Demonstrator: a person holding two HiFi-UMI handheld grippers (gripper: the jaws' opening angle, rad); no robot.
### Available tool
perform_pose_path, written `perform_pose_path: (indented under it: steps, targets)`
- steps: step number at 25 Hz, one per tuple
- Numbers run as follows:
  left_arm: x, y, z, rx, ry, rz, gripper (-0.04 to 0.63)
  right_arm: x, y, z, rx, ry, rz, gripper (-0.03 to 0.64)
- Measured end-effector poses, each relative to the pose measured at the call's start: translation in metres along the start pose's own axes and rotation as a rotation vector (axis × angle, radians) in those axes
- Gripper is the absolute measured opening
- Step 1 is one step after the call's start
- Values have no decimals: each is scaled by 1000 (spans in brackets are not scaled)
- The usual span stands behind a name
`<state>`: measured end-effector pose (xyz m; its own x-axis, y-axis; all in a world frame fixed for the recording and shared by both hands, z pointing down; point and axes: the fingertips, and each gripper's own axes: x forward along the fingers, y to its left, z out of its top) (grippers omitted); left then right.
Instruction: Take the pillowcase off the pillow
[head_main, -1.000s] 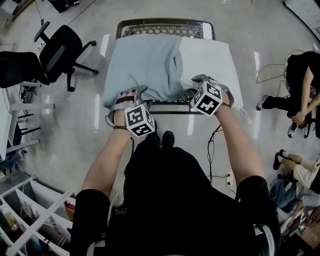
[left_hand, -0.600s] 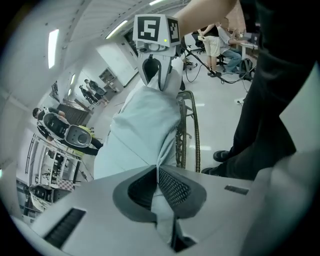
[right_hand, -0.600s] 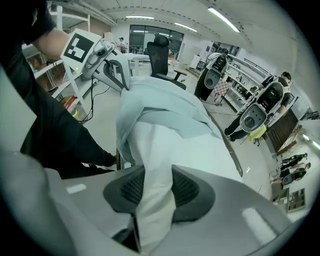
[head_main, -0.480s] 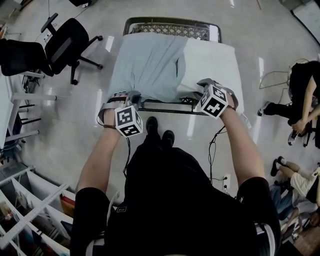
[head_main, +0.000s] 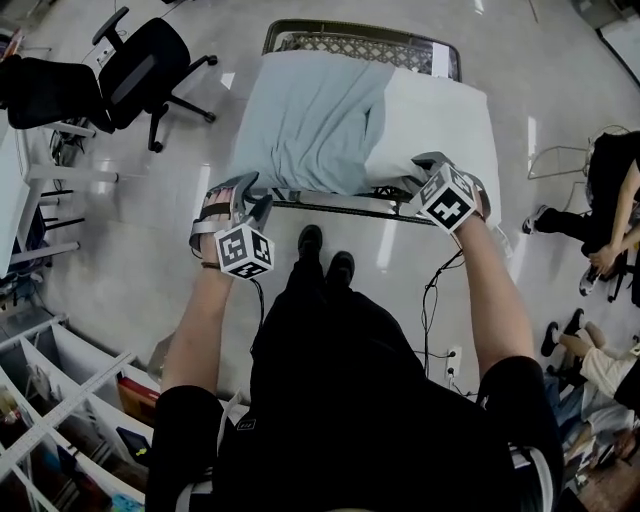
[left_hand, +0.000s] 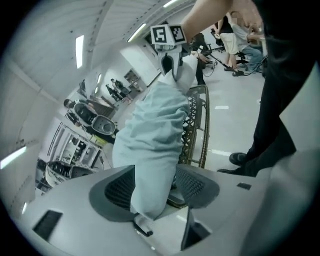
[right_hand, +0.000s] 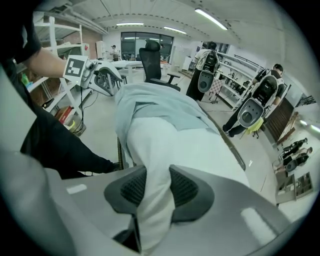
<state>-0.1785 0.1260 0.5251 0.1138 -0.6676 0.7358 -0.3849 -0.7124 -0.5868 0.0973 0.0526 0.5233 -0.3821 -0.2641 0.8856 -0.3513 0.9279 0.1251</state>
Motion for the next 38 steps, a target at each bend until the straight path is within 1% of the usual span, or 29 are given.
perform_pose_path:
  steps: [1,4,5,7,8,9,12,14,15,18,20,24,26,30,35,38]
  targets:
    - [5,-1,-10,-10,29,0,240,0,0,-1,5,2,-5,132]
    - [23,1,-40,10,129,-6,239,0,3,-4,18,11,-21,132]
    - [27,3,-48,13,143,-11,238,0,6,-3,24,14,-26,132]
    - [32,5,-57,20,138,-30,199,-2,11,-1,34,19,-35,132]
    - [33,6,-59,29,134,-43,163,-3,14,0,33,25,-39,132]
    - [32,7,-61,42,132,-54,142,-3,17,0,29,34,-43,131]
    - [25,11,-68,99,123,-71,109,-5,20,-3,28,61,-61,126]
    - [19,10,-76,135,110,-81,48,-7,19,-7,53,71,-73,123]
    - [16,10,-81,146,104,-85,31,-9,19,-8,62,76,-77,123]
    - [13,14,-92,171,102,-92,14,-11,19,-13,85,90,-83,115]
    - [12,19,-101,170,109,-99,8,-14,18,-14,108,91,-91,110]
    - [13,25,-118,188,124,-99,6,-16,22,-19,126,97,-97,104]
    - [16,33,-130,186,138,-94,6,-16,24,-20,132,96,-94,101]
    - [27,52,-154,136,174,-101,6,-13,29,-19,145,90,-80,97]
    - [39,60,-169,114,205,-119,6,-11,36,-21,145,84,-56,94]
    - [41,64,-166,80,210,-141,6,-9,40,-23,126,97,-67,91]
